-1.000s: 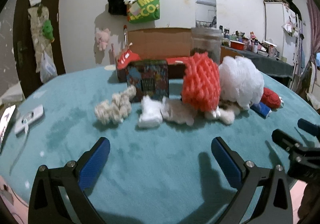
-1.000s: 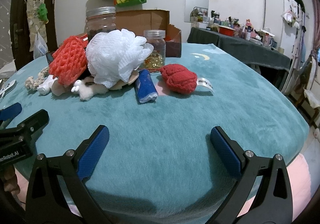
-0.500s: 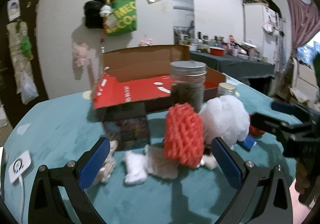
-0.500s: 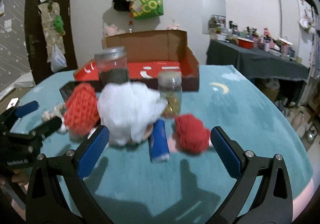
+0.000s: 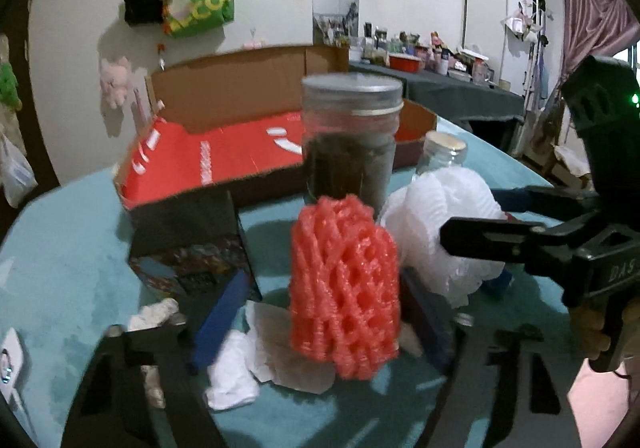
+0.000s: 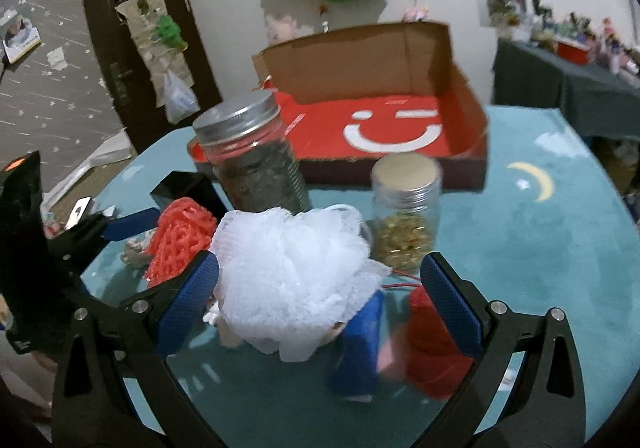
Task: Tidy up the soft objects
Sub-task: 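Grasp the red foam net with the left tool while the right tool grasps the white bath puff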
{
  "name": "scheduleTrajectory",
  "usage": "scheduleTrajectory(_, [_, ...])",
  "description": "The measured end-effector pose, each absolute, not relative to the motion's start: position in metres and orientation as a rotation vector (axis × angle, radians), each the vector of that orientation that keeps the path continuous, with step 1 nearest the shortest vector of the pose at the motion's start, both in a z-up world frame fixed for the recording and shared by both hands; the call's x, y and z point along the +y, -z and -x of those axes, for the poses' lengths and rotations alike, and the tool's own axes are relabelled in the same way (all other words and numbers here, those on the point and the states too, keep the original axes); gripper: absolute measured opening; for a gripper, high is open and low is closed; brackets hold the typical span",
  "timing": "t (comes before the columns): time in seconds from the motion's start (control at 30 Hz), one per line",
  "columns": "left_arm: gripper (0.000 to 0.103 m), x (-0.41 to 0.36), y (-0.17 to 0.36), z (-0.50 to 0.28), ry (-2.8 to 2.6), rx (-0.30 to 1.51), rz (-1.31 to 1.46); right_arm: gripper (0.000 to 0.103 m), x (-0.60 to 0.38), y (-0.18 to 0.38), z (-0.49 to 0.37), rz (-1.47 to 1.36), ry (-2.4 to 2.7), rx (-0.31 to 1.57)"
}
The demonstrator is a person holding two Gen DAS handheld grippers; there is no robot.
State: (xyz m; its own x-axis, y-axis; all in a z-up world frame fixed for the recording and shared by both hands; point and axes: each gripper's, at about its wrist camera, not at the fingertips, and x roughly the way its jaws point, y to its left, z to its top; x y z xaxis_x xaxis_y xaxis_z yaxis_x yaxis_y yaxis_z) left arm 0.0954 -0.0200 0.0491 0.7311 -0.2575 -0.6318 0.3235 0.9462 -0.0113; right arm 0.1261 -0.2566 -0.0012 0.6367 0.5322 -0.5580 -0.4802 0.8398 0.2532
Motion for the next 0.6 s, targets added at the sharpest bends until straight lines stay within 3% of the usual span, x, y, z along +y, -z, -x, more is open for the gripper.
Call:
scheduleTrajectory(0.03, [0.055, -0.017, -0.047, -0.097, 0.330, 0.696, -0.085, 0.097, -0.254, 0.003, -0.129, -0.091, -0.601, 0.680])
scheduleTrajectory(0.2, [0.047, -0.011, -0.046, -0.098, 0.350, 0.715, -0.060, 0.058, -0.251, 0.012, -0.133, -0.156, -0.661, 0.741])
scheduleTrajectory(0.3, [0.046, -0.011, -0.051, -0.091, 0.340, 0.687, -0.077, 0.044, -0.250, 0.006, -0.124, -0.150, -0.654, 0.706])
scheduleTrajectory(0.4, [0.046, -0.008, -0.057, -0.085, 0.351, 0.679, -0.064, 0.038, -0.247, -0.001, -0.108, -0.103, -0.616, 0.651])
scheduleTrajectory(0.6, [0.046, -0.001, -0.067, -0.078, 0.324, 0.648, -0.065, 0.036, -0.240, -0.019, -0.074, -0.030, -0.553, 0.518])
